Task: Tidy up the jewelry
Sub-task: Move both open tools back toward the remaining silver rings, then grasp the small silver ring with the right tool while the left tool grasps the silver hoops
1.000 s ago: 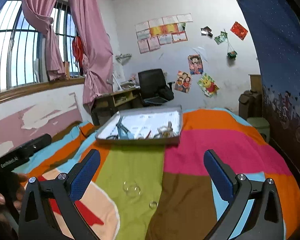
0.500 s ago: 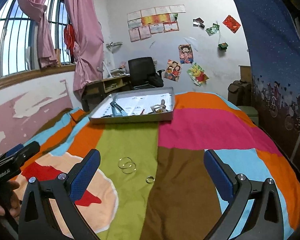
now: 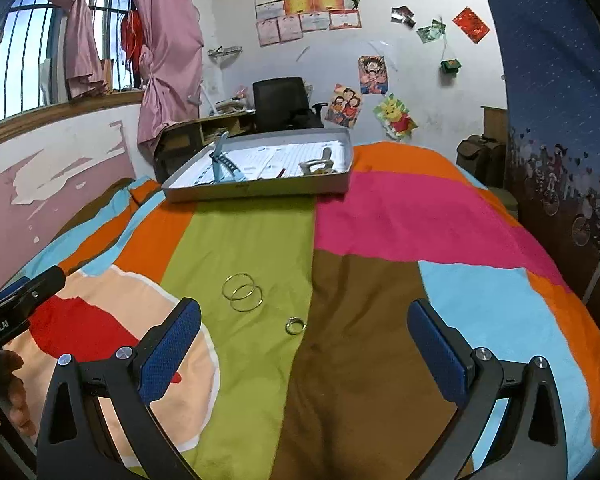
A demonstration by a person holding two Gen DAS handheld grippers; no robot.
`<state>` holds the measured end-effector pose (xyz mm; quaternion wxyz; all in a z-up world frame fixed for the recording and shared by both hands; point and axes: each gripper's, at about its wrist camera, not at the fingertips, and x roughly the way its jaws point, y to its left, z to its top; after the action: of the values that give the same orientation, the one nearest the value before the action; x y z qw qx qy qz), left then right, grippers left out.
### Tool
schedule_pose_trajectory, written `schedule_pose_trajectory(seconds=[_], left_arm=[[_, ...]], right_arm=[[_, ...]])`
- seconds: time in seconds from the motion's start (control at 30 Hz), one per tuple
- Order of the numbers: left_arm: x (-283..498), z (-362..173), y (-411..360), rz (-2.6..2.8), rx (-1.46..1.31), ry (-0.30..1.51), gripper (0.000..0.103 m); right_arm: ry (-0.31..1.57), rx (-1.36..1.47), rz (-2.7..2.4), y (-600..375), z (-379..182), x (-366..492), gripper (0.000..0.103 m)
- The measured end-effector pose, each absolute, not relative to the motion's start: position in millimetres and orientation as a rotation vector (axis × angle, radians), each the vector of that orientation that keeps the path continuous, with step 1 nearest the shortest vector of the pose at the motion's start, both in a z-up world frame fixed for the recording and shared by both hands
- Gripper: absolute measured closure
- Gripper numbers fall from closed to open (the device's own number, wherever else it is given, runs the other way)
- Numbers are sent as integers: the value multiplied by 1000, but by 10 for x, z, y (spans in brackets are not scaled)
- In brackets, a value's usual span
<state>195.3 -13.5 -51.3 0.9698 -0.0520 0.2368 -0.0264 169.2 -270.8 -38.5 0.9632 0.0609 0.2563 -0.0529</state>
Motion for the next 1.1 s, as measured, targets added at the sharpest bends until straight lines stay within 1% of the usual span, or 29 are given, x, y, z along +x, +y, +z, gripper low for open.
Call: schedule_pose_trajectory(seconds=[0.33,0.57,0.7,0.97,1.0,1.03,1.07,1.1], left_arm=[[2118,-674,-181,-46,-105,543,0],[2466,-799,-322,-128,15,607,0],[2703,-917,-386,-186,-22,643,0],[3117,-1085,-602,-329,-28,717,0],[3165,-1109,-630,-344,-28,724,0],[3192,-1126,-645,-357,-28,726,0],[3222,-1144,-669,-373,-30,725,2],[3247,-1154,-682,-388,-32,725,7]], right_arm=[[573,109,-104,-2642,-519,1829,1],[631,91,-80,-2647,-634,2016,1],[682,117,-100,-2726,-742,2107,1],[709,106,-83,-2734,-899,2363,2],[722,109,-74,-2719,-929,2400,3],[731,110,-67,-2705,-953,2427,8],[741,110,-57,-2699,-984,2457,18],[753,106,-49,-2681,-1014,2493,24]])
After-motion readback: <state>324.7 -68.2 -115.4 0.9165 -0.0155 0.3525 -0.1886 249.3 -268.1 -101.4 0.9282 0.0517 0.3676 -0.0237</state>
